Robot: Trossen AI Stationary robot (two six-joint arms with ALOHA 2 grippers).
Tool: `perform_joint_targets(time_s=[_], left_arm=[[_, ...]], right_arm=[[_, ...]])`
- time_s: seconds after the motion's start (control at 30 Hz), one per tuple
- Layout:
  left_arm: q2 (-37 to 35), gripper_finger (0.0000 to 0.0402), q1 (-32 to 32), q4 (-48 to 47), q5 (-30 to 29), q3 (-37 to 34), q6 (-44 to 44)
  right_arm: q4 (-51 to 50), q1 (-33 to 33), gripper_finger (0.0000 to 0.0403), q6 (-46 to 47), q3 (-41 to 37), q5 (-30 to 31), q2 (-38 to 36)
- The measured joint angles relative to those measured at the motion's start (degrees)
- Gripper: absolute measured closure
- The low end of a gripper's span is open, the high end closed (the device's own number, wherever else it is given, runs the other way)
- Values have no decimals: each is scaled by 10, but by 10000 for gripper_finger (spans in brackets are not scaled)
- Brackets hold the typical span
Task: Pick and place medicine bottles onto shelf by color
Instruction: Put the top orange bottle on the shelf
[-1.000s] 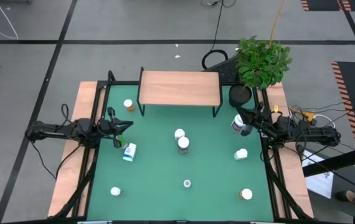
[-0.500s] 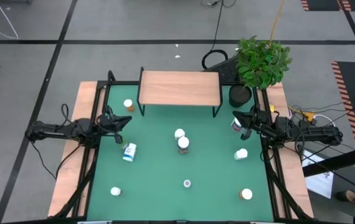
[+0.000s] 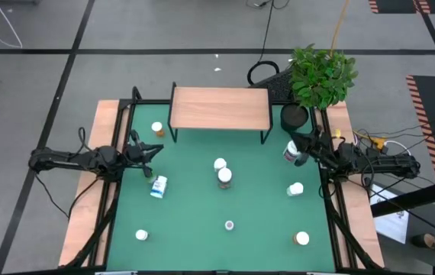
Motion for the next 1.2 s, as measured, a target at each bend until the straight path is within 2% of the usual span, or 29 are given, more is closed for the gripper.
perform_joint_targets(time_s=[0.07,0.13,0.23,0.4,0.53,0.6,0.7,0.83,0.93,1.1,1.2], left_arm=[[8,376,4,54,0,0,22],[15,376,12,101,-1,0,27],[23,376,27,109,-1,0,29],[38,375,44,70,12,0,40],[47,375,49,80,6,0,31],[47,371,50,85,-12,0,-5],[47,354,53,95,-56,0,-78],[47,322,53,91,-59,0,-126],[47,302,52,89,-59,0,-139],[47,276,52,60,-59,0,-128],[47,268,52,33,-59,0,-156]], right_arm=[[0,0,398,39,0,41,2],[6,0,398,43,0,43,2],[16,0,398,8,0,39,2],[-8,0,398,-77,0,-64,11],[11,0,398,-61,0,-65,30],[14,0,398,-59,0,-66,38],[14,1,398,-59,0,-66,48],[25,1,398,-58,0,-68,58],[43,1,398,-73,0,-96,61],[63,0,383,-87,0,-93,61],[72,0,369,-70,0,-93,61]])
